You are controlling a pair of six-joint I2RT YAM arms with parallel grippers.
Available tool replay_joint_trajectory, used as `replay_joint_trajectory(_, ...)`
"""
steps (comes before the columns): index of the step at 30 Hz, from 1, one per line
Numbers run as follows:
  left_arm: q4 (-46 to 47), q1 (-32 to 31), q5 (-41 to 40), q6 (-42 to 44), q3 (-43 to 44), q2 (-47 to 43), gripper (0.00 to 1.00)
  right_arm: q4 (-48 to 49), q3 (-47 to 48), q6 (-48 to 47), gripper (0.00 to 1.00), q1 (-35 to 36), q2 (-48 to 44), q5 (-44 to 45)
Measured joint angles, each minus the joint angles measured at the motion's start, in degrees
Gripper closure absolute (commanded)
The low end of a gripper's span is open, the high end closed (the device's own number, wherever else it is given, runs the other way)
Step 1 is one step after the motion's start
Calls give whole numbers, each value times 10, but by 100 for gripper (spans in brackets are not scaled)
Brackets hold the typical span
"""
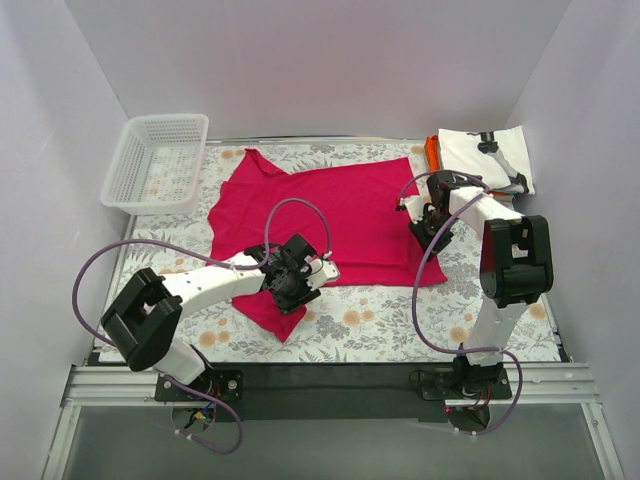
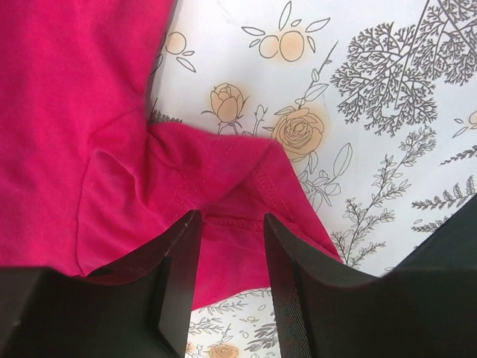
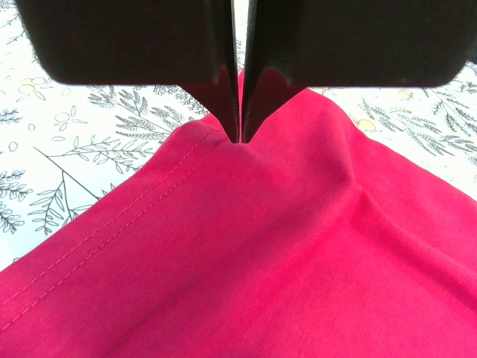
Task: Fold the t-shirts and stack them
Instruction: Flatten the tshirt out
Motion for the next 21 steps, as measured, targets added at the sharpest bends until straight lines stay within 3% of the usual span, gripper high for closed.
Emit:
replay_joint_trajectory(4, 18, -8, -17, 6, -4, 11, 63, -4, 0, -1, 92, -3, 0, -2)
replay_joint_trajectory(8, 34, -9, -32, 12, -10, 21, 71, -5, 0, -2, 92, -4, 0, -4)
replay_joint_trajectory(12, 42, -9, -51, 18, -12, 30, 97, -7, 4, -2, 92, -4, 0, -7)
replay_joint_trajectory(13, 42, -9, -53, 19, -12, 30, 100, -7, 5, -2, 93, -4, 0, -8)
replay_joint_trajectory(21, 5, -12, -25, 34, 45, 26, 100, -7, 5, -8, 94, -4, 0, -11)
